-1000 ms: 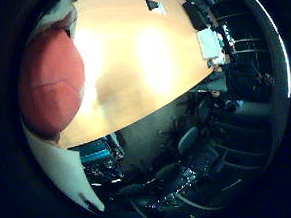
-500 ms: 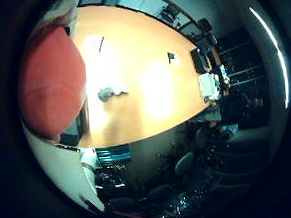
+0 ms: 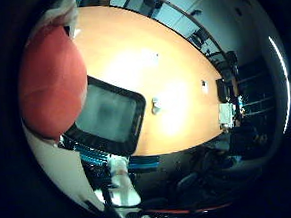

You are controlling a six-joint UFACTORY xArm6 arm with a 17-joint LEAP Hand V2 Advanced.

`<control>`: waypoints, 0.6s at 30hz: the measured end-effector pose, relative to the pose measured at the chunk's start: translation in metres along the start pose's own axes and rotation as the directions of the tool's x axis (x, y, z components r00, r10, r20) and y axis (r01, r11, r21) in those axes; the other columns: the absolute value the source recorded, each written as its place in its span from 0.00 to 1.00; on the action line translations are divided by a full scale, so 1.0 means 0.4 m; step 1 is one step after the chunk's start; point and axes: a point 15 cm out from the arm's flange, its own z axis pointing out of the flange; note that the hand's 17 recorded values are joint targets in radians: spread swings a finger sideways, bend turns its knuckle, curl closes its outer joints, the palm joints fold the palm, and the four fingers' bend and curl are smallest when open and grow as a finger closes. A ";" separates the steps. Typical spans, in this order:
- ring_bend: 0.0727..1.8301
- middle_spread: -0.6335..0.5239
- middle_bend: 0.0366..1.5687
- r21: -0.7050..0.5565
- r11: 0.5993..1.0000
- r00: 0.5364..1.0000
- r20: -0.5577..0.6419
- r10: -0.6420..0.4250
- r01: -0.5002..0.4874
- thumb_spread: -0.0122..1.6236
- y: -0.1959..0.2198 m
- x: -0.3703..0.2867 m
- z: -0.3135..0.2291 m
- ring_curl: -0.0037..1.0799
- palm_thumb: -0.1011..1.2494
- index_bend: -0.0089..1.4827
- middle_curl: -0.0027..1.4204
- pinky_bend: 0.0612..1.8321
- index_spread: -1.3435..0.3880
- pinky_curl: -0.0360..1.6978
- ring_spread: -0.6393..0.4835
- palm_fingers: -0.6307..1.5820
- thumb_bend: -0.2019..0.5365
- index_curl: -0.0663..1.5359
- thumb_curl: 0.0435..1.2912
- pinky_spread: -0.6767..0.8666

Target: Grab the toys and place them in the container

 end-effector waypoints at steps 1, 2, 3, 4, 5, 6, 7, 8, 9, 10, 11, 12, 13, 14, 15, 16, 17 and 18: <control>0.71 0.40 0.80 -0.009 1.000 1.000 0.002 0.003 -0.003 0.63 0.007 -0.003 0.016 0.80 0.84 0.66 0.63 0.62 0.61 0.67 0.34 0.77 0.25 0.65 0.51 0.30; 0.71 0.40 0.80 -0.018 1.000 1.000 0.002 0.004 -0.004 0.63 0.013 -0.004 0.037 0.80 0.83 0.66 0.63 0.62 0.60 0.67 0.34 0.77 0.25 0.65 0.51 0.30; 0.71 0.40 0.80 -0.019 1.000 1.000 0.001 0.006 -0.006 0.63 0.016 -0.003 0.051 0.80 0.82 0.66 0.63 0.62 0.60 0.67 0.34 0.77 0.25 0.65 0.51 0.30; 0.71 0.40 0.79 -0.015 1.000 1.000 0.001 0.009 -0.009 0.64 0.017 -0.002 0.063 0.80 0.81 0.66 0.63 0.62 0.60 0.67 0.34 0.77 0.25 0.65 0.50 0.30; 0.71 0.39 0.79 -0.012 1.000 1.000 0.000 0.012 -0.012 0.65 0.019 0.000 0.075 0.80 0.80 0.66 0.63 0.62 0.60 0.67 0.34 0.77 0.25 0.65 0.50 0.30; 0.71 0.39 0.79 -0.013 1.000 1.000 0.000 0.015 -0.015 0.65 0.022 0.003 0.085 0.80 0.80 0.66 0.63 0.61 0.60 0.67 0.34 0.77 0.25 0.65 0.49 0.30; 0.71 0.39 0.79 -0.015 1.000 1.000 -0.001 0.018 -0.018 0.67 0.028 0.005 0.096 0.80 0.80 0.66 0.63 0.61 0.60 0.67 0.34 0.77 0.25 0.65 0.48 0.30; 0.70 0.39 0.78 -0.012 1.000 1.000 -0.002 0.020 -0.020 0.68 0.033 0.007 0.102 0.80 0.79 0.66 0.63 0.61 0.60 0.67 0.34 0.77 0.25 0.65 0.47 0.30; 0.70 0.39 0.78 -0.011 1.000 1.000 -0.003 0.023 -0.023 0.69 0.037 0.010 0.107 0.79 0.78 0.66 0.63 0.61 0.60 0.67 0.34 0.76 0.25 0.65 0.46 0.30; 0.70 0.39 0.77 -0.006 1.000 1.000 -0.004 0.026 -0.026 0.69 0.040 0.014 0.111 0.79 0.77 0.65 0.63 0.61 0.60 0.66 0.34 0.76 0.24 0.65 0.44 0.29; 0.69 0.39 0.76 -0.001 1.000 1.000 -0.005 0.029 -0.029 0.69 0.044 0.017 0.115 0.77 0.74 0.62 0.63 0.60 0.60 0.65 0.34 0.76 0.23 0.64 0.42 0.29; 0.68 0.38 0.75 0.002 0.999 0.999 -0.005 0.032 -0.032 0.69 0.049 0.021 0.119 0.76 0.72 0.59 0.62 0.59 0.60 0.64 0.34 0.76 0.23 0.63 0.40 0.28; 0.67 0.38 0.73 0.002 0.999 0.999 -0.004 0.034 -0.034 0.69 0.057 0.023 0.124 0.73 0.70 0.54 0.60 0.57 0.59 0.62 0.34 0.74 0.22 0.62 0.39 0.27; 0.66 0.38 0.70 0.006 0.999 0.999 -0.004 0.036 -0.036 0.69 0.065 0.027 0.129 0.72 0.68 0.49 0.59 0.56 0.59 0.61 0.34 0.71 0.22 0.61 0.38 0.26; 0.65 0.37 0.68 0.002 0.999 0.999 -0.004 0.035 -0.035 0.69 0.076 0.029 0.135 0.70 0.66 0.43 0.58 0.56 0.58 0.59 0.34 0.69 0.23 0.60 0.36 0.24; 0.64 0.36 0.66 -0.003 0.999 0.999 -0.005 0.034 -0.034 0.69 0.087 0.030 0.141 0.68 0.64 0.37 0.56 0.54 0.57 0.58 0.33 0.65 0.23 0.58 0.34 0.22; 0.63 0.36 0.61 -0.005 1.000 1.000 -0.007 0.030 -0.030 0.68 0.097 0.031 0.146 0.65 0.63 0.28 0.54 0.52 0.55 0.55 0.33 0.58 0.23 0.55 0.33 0.20; 0.63 0.35 0.58 -0.006 1.000 1.000 -0.007 0.023 -0.023 0.68 0.101 0.031 0.147 0.65 0.61 0.26 0.53 0.51 0.54 0.55 0.34 0.55 0.23 0.54 0.32 0.20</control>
